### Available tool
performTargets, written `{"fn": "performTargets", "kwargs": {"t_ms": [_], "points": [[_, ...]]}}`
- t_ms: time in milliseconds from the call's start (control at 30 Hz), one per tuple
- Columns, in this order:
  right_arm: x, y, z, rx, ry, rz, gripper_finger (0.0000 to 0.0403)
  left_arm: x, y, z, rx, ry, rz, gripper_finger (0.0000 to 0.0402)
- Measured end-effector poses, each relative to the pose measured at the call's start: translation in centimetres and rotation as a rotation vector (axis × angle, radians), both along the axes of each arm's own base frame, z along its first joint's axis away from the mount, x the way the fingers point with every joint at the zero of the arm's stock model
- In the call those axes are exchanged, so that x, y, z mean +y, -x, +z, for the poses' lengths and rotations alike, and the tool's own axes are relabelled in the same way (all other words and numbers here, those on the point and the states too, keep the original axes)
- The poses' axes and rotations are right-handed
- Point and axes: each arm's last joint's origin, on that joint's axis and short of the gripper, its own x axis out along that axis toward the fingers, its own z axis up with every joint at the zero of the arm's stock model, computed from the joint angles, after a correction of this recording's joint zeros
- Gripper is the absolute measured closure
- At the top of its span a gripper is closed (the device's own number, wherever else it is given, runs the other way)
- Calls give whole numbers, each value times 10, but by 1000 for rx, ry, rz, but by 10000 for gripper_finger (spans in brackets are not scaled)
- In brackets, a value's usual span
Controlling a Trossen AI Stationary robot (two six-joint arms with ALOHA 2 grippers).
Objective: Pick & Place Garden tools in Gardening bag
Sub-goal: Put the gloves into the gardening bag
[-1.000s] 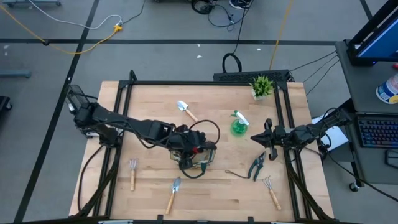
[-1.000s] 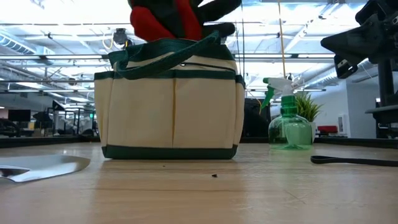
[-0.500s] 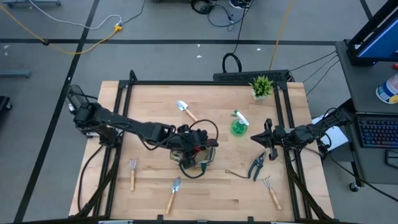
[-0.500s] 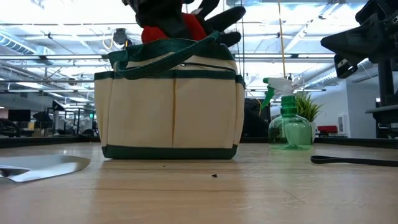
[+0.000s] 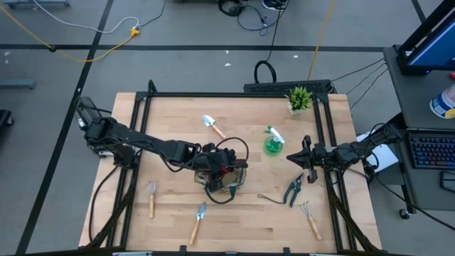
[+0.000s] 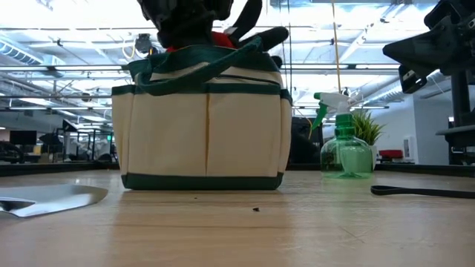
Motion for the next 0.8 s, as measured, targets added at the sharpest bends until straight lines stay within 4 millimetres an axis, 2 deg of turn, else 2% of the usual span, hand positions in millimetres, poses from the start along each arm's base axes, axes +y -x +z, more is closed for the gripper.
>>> {"fn": "performTargets", "kwargs": {"t_ms": [500,800], "points": [[0,0,0,0,0,0,403,0,2,-1,25,-1,-7,319],[0,0,0,0,0,0,403,2,2,-1,20,-63,-16,250]]}}
